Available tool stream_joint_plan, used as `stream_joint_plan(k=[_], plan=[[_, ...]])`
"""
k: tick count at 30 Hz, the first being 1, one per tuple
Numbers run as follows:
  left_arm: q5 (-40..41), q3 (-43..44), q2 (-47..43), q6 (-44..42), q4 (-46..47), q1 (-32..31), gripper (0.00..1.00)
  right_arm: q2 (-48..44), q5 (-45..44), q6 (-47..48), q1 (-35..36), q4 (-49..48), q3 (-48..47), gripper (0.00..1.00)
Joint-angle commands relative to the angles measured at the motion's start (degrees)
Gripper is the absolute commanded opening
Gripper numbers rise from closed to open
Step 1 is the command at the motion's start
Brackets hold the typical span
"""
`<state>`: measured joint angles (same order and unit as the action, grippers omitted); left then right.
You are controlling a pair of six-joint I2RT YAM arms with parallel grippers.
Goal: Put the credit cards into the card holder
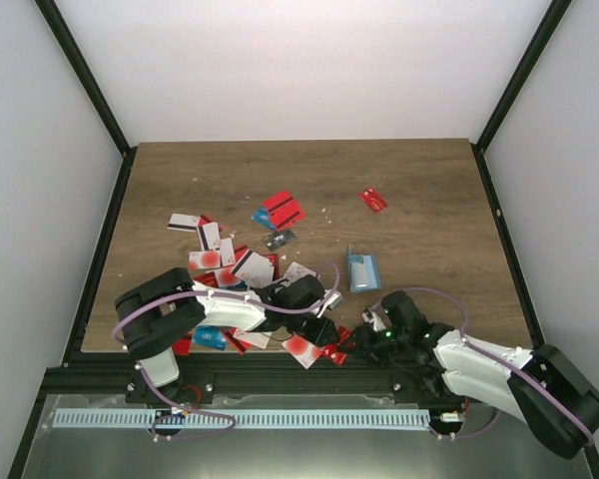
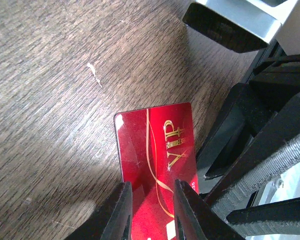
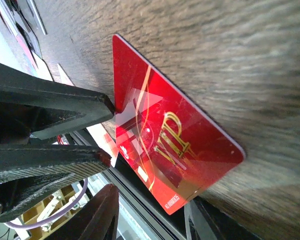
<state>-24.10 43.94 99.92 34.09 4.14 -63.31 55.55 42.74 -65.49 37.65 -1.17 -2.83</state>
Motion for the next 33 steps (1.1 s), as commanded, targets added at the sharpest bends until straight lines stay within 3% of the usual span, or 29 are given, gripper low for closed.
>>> stream_joint_plan(k=[1,20,24,26,33], plan=[[-2.42,-2.25,1.78,0.71,1.98,-0.37,0.26,0.79,-8.76,-3.41,1.33,0.99,4.75,0.37],[-7.02,-4.48,-0.04,3.84,7.74,-0.37,0.25,-14.01,-13.35,-3.16,1.30,2.38,5.80,0.20],[-6.92,-4.70,-0.41,4.22,8.29,-0.34,0.25,-12.04,-12.48,-2.53,1.29,1.75,5.48,0.07],[-5.95,-4.91,-1.64,4.49,8.31,-0.25,0.25,-11.22,-12.85,-1.49,1.29,3.64,4.20,0.01],[-1.35,-7.15,-12.66,4.14,6.01,4.39,0.30,-12.08,-15.88,4.56,0.42,10.42,-5.27,0.01]])
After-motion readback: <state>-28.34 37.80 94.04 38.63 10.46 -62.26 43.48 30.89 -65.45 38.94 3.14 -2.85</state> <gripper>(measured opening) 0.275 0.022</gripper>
